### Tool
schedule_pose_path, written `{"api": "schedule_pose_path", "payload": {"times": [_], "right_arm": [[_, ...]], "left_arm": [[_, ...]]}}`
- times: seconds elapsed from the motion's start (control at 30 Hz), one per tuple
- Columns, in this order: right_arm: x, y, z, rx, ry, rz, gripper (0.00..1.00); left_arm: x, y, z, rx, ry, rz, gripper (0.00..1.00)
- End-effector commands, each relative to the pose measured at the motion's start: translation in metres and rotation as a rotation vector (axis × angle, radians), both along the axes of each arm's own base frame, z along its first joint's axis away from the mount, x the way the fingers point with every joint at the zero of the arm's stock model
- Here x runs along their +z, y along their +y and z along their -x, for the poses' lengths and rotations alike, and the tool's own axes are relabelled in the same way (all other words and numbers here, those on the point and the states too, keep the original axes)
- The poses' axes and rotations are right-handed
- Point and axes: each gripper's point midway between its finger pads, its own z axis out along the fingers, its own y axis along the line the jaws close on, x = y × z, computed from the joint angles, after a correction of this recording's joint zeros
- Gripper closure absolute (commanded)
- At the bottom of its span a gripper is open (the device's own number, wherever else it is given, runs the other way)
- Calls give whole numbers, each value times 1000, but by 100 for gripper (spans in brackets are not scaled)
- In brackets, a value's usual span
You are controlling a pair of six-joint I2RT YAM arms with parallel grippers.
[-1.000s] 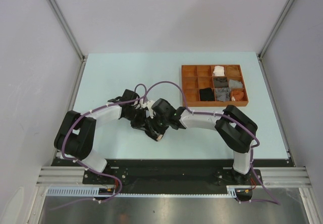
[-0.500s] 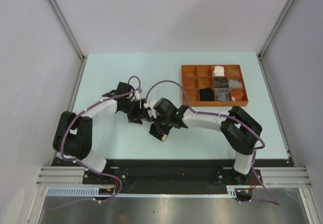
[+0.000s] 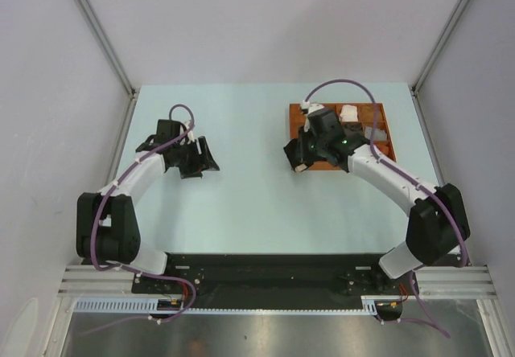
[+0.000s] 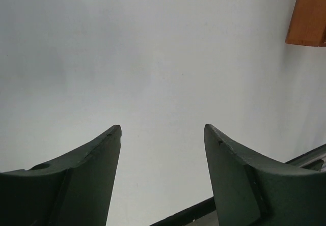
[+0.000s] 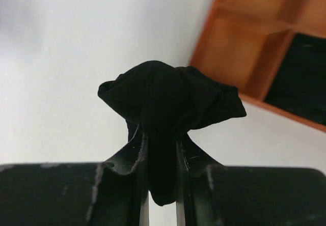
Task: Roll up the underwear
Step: Place the underwear in the storage box.
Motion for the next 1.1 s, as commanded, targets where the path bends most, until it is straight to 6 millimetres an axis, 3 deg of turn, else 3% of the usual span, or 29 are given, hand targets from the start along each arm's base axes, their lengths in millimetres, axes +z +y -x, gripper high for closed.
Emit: {"api": "schedule_pose_path", "payload": {"times": [0.0, 0.07, 0.23, 0.63, 0.8, 1.07], "right_arm": [[5, -19, -45, -205, -7, -101, 100], [3, -23, -62, -249, -18, -116, 100], [-29, -30, -88, -307, 19, -103, 100], [-50, -40, -116, -380, 17, -79, 100], [-72, -43, -113, -380, 76, -18, 100], [-94, -54, -81, -375, 194, 103, 100]], "left_arm": [[13, 3, -8, -9, -78, -23, 30], [10, -2, -6, -25, -63, 3, 30], [10, -9, -3, -44, -57, 46, 30], [14, -12, -1, -52, -69, 67, 30], [12, -14, 2, -61, -57, 79, 30], [14, -16, 3, -65, -61, 91, 30]]}}
